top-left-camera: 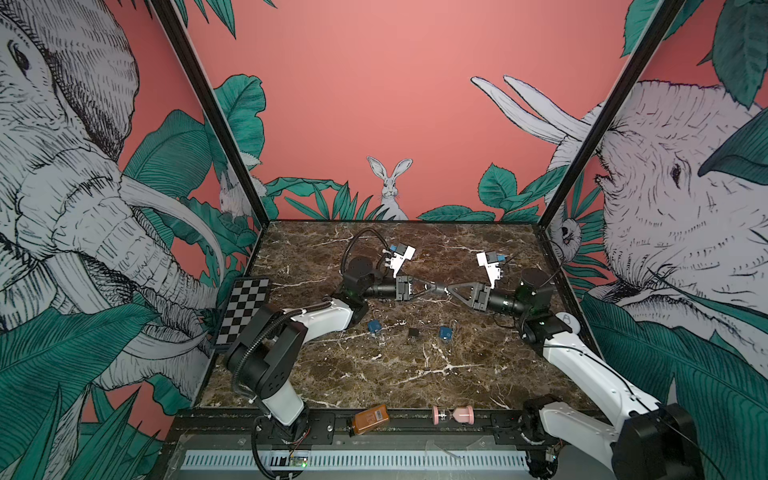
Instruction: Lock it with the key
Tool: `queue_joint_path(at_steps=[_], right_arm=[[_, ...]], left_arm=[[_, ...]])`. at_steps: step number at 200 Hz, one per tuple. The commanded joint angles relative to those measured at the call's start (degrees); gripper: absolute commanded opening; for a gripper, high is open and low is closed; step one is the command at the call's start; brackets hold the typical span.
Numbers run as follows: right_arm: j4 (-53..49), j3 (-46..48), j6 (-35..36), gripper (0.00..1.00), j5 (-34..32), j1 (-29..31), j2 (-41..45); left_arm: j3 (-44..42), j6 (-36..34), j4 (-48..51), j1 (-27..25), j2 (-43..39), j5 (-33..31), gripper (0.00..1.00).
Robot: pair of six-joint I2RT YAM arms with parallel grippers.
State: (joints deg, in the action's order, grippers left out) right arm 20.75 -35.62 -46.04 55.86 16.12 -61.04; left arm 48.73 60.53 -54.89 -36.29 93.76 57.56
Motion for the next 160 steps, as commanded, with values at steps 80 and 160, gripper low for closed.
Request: queue_joint_path(at_steps=[80, 160], right_arm=[[2.01, 1.25, 0.39, 0.0, 1.49, 0.34, 1.53], [5.08, 2.93, -0.89, 0.0, 4.39, -1.18, 3.0]], left_arm=[[1.89, 1.52, -5.05, -0.02, 0.73, -0.96, 0.0], [1.28, 0.46, -5.47, 1.53, 0.88, -0.17, 0.0]])
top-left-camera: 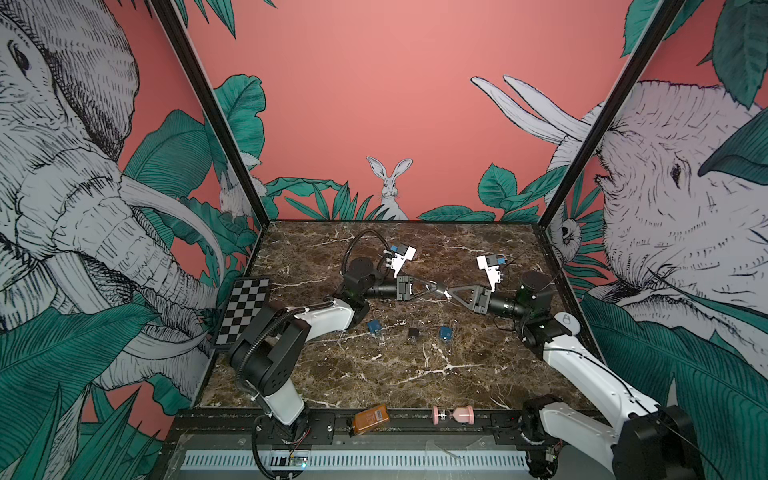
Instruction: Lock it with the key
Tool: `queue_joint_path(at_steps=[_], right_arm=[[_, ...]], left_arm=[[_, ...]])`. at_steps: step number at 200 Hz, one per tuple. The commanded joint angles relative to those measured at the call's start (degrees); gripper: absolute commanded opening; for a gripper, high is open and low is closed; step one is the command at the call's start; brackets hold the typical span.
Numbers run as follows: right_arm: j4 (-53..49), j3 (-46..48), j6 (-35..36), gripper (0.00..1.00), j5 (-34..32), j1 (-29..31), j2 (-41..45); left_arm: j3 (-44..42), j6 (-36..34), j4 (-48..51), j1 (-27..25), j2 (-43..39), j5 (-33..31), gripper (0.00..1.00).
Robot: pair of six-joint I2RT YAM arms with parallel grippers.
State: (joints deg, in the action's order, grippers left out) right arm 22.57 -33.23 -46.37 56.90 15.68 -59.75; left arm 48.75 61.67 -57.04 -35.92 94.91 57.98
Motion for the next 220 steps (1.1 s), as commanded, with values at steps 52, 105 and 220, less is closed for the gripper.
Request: queue_joint_path(at_steps=[52, 105, 220], right_arm=[[3.72, 1.24, -0.99, 0.0, 5.38, -1.69, 3.31], [-3.43, 1.74, 1.18, 0.0, 3.13, -4.12, 7.05], [-28.26, 15.16, 5.28, 0.0, -28.25, -17.62, 22.12]], left_arm=[[0.74, -1.01, -3.13, 3.56, -1.13, -0.51, 0.0], [1.66, -3.25, 0.13, 4.33, -1.18, 0.25, 0.0], [46.86, -52.0, 70.5, -9.89, 31.19, 4.64, 0.0]])
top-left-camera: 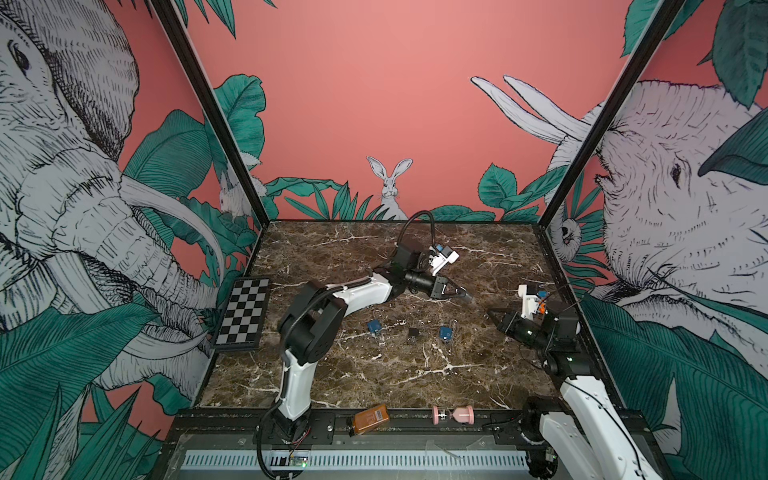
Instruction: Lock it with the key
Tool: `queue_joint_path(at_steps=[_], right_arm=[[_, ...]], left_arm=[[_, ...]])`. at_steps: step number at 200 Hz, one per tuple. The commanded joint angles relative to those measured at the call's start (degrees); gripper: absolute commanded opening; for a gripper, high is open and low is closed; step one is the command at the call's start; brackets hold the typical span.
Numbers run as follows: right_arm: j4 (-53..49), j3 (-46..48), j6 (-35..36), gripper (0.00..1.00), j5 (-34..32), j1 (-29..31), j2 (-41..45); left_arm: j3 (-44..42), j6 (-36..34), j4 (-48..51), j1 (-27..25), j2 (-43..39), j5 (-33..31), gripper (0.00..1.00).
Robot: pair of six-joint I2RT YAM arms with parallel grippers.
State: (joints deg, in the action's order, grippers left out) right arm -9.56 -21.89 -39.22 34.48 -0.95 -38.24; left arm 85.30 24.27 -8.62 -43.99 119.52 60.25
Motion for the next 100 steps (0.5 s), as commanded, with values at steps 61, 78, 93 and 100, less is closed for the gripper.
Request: queue_joint_path(at_steps=[61, 78, 93, 100], right_arm=[[17.69, 11.08, -2.11, 0.0, -11.59, -1.51, -6.0], [20.33, 11.04, -0.55, 0.0, -11.3, -1.49, -9.93], [23.2, 11.14, 0.0, 0.0, -10.49, -1.55, -13.12], [24.66, 11.28, 0.16, 0.0, -10.17, -1.51, -14.41]], left_arm=[[33.2, -24.83, 43.74, -4.24, 23.74, 4.78, 0.0], [39.45, -28.68, 50.92, -5.08, 27.53, 5.45, 0.0], [45.63, -31.59, 57.48, -5.88, 30.92, 5.36, 0.0], [47.87, -32.22, 59.22, -6.17, 32.21, 4.93, 0.0]])
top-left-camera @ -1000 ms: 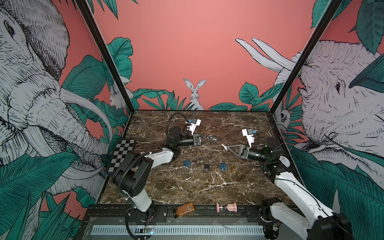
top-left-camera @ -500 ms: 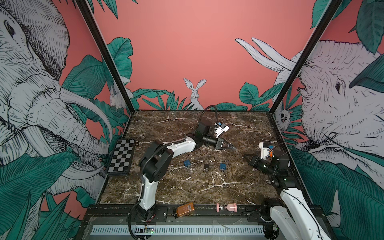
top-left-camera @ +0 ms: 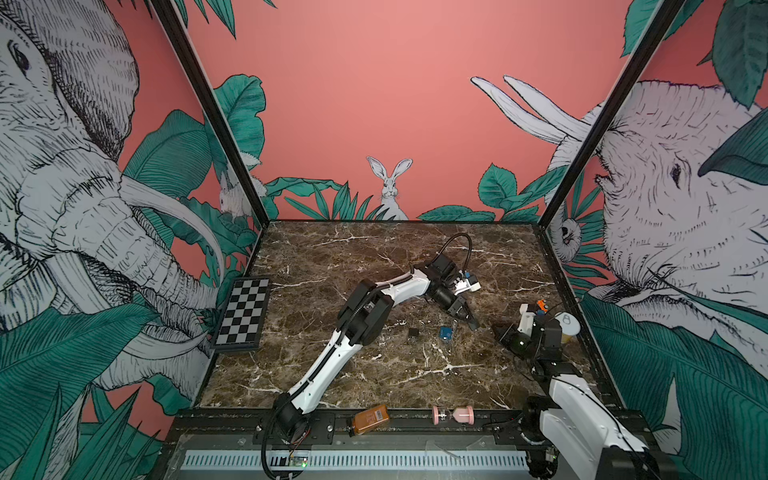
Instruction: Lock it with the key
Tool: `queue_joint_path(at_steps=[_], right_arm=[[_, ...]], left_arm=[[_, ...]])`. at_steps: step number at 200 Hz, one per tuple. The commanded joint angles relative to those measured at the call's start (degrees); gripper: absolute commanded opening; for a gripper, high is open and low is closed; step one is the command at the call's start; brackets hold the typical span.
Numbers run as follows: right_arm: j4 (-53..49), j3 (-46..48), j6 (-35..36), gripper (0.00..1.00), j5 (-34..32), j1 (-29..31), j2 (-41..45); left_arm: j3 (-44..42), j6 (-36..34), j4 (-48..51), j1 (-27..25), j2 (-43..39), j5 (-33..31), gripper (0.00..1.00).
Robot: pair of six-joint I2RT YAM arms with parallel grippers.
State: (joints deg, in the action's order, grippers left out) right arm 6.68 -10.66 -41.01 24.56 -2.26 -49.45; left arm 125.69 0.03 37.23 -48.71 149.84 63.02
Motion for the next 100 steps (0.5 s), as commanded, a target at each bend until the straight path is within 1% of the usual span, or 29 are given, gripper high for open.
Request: queue_joint_path(at_steps=[1, 22, 60, 100], right_arm=[[8.6, 0.08, 1.97, 0.0, -0.23, -0.2, -3.37], [10.01, -0.07, 2.77, 0.0, -0.03, -0.27, -6.46], [11.37, -0.51, 4.16, 0.0, 0.26, -0.25, -10.81], [13.54, -1.0, 3.15, 0.0, 1.94, -0.29, -15.01]], left_arm=[[7.69, -8.0, 13.51, -1.51, 2.32, 2.13, 0.0], [9.77, -7.94, 14.18, -1.89, 4.25, 1.47, 0.0], [10.0, -7.48, 13.96, -1.92, 4.65, -0.63, 0.0], [11.33, -5.06, 12.59, -2.34, 5.7, -3.68, 0.0]])
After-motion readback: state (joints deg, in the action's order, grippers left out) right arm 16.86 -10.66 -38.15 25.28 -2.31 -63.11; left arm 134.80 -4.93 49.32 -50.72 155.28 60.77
